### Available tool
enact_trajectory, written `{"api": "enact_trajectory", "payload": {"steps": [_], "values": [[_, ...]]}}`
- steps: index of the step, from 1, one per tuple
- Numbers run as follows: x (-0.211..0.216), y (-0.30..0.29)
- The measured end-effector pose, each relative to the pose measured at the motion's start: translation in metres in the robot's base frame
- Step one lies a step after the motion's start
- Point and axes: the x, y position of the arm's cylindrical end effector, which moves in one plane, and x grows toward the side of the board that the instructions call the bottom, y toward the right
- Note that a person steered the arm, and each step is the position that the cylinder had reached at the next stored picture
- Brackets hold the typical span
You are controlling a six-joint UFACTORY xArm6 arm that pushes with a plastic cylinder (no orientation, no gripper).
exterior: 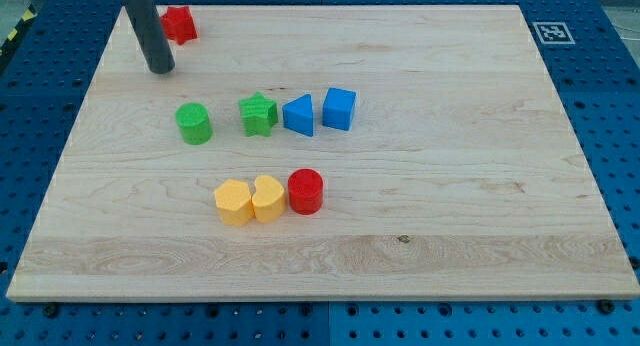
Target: Separate the green blocks
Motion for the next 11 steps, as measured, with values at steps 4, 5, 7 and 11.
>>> {"api": "enact_trajectory", "payload": {"steps": [4, 5, 7, 11], "values": [[0.068, -0.005], [0.071, -0.005], [0.093, -0.005], [0.126, 0.035]]}}
